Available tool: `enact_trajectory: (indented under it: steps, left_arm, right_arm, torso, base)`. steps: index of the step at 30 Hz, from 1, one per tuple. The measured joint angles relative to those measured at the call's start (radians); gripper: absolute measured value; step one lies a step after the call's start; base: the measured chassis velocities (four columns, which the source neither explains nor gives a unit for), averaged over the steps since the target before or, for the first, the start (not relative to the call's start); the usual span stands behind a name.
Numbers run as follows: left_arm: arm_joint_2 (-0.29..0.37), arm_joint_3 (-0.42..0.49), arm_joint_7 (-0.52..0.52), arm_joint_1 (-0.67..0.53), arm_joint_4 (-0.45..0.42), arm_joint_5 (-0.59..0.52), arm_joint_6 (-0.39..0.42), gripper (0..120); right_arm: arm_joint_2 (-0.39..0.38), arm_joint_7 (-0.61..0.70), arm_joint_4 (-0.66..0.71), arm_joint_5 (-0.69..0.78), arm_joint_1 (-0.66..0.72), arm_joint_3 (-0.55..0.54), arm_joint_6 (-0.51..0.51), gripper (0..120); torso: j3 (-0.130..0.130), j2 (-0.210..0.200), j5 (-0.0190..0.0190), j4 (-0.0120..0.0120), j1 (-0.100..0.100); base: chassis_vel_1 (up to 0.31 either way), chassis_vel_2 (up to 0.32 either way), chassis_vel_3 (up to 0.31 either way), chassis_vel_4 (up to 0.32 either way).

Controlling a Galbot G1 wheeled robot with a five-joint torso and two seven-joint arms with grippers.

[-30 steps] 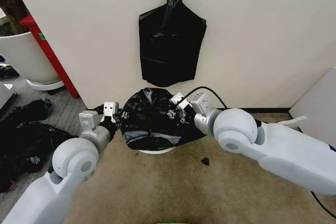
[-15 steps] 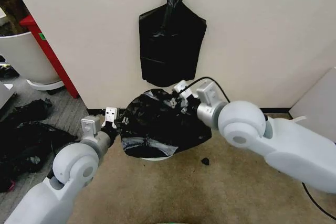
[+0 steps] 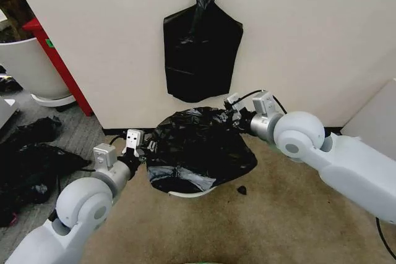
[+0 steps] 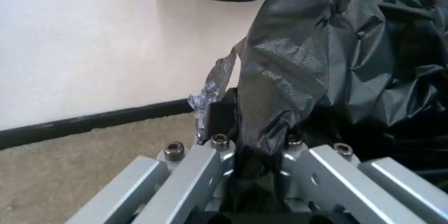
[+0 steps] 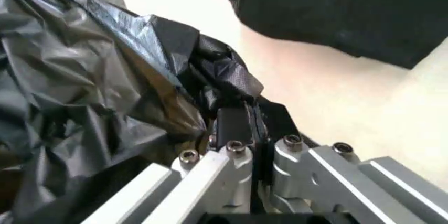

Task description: Place the garbage bag over the trash bin.

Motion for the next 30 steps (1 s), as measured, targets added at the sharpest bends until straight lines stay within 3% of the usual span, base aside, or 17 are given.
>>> enact_trajectory:
  steps: [11, 14, 25, 28, 30]
  left_arm:
    - [-0.008, -0.010, 0.038, 0.004, 0.006, -0.016, -0.042, 3]
    - [-0.013, -0.010, 0.037, -0.003, 0.011, -0.034, -0.052, 3]
    - [-0.026, -0.006, 0.025, -0.013, 0.022, -0.088, -0.073, 3]
    - [-0.028, -0.006, 0.015, -0.015, 0.028, -0.103, -0.073, 3]
    - [-0.029, -0.007, 0.011, -0.015, 0.031, -0.111, -0.073, 3]
  right_arm:
    - [-0.068, -0.309, -0.116, -0.080, -0.104, 0.082, 0.079, 0]
    - [-0.085, -0.343, -0.121, -0.089, -0.156, 0.110, 0.099, 0]
    - [-0.124, -0.352, -0.118, -0.092, -0.285, 0.195, 0.180, 0]
    - [-0.130, -0.318, -0.096, -0.090, -0.325, 0.238, 0.195, 15]
    - [-0.133, -0.313, -0.088, -0.090, -0.338, 0.258, 0.198, 18]
  torso:
    - [0.000, 0.000, -0.0001, 0.0000, 0.000]
    - [0.000, 0.000, 0.0000, -0.0001, 0.000]
    - [0.000, 0.000, 0.0001, 0.0000, 0.000]
    - [0.000, 0.000, 0.0000, 0.0001, 0.000]
    - [0.000, 0.000, 0.0000, 0.0000, 0.000]
  base:
    - [0.000, 0.000, 0.000, 0.000]
    - [0.000, 0.000, 0.000, 0.000]
    - [0.000, 0.000, 0.000, 0.000]
    - [0.000, 0.000, 0.000, 0.000]
    - [0.000, 0.000, 0.000, 0.000]
